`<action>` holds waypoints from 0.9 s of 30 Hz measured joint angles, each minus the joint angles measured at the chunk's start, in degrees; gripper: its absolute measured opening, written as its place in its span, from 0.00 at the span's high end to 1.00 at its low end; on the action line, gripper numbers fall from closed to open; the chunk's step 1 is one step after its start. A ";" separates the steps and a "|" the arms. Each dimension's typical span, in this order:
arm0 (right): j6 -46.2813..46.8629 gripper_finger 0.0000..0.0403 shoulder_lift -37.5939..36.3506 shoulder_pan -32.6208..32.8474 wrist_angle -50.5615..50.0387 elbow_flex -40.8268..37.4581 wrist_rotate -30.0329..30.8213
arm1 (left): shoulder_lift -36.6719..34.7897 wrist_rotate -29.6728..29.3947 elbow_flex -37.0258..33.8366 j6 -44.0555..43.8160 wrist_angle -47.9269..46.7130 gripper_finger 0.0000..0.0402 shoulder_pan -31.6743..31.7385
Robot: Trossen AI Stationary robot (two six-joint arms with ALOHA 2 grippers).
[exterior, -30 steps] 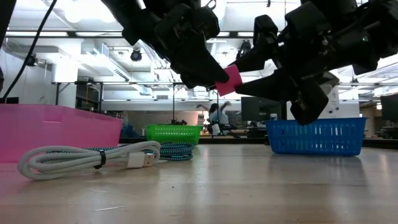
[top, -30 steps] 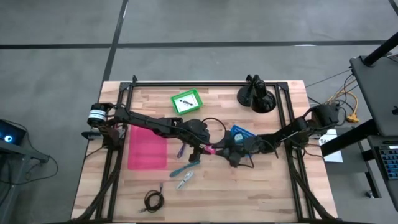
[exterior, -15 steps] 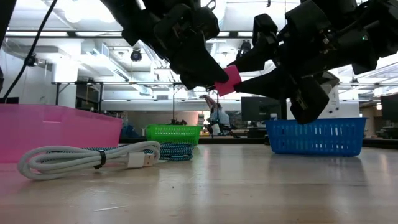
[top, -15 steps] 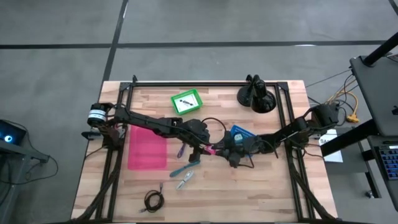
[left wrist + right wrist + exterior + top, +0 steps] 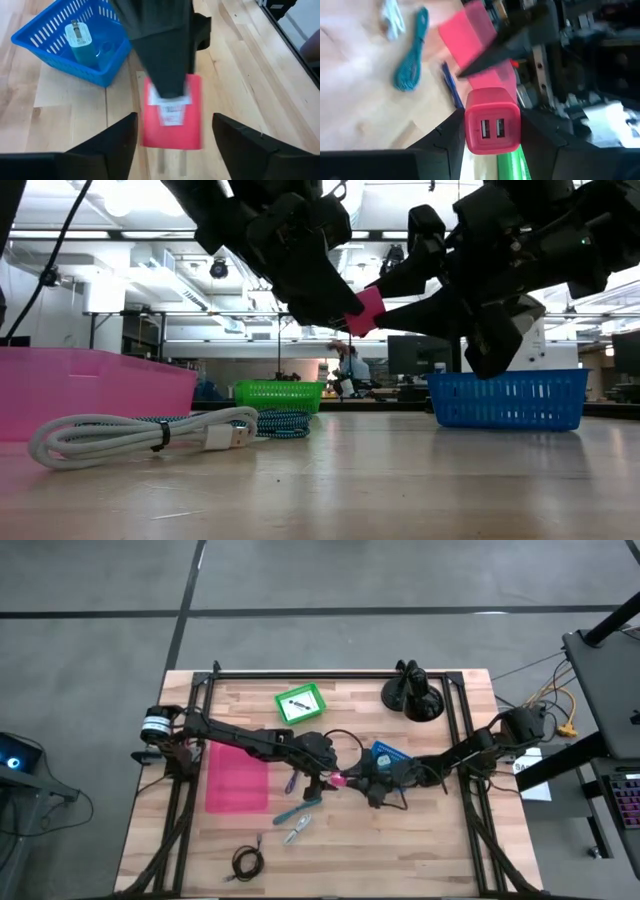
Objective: Pick and place items into bin
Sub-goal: Put the pink charger adapter into the blue bin
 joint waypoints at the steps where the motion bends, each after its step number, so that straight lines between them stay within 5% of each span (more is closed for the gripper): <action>1: 0.01 0.65 0.00 0.14 -0.03 -0.08 1.61 | 0.00 -0.10 0.00 0.00 -0.04 0.39 0.00; 12: 3.74 0.65 -0.61 3.78 -1.77 -0.27 13.68 | -1.41 -1.17 0.76 -0.14 -1.55 0.38 0.94; 18: 9.36 0.65 -3.55 5.44 -9.52 -0.53 24.98 | -3.46 -1.80 0.70 -0.17 -5.74 0.38 1.62; 27: 25.40 0.65 -13.15 5.48 -25.78 -1.40 24.61 | -6.36 -3.61 -0.07 -0.10 -7.04 0.38 1.55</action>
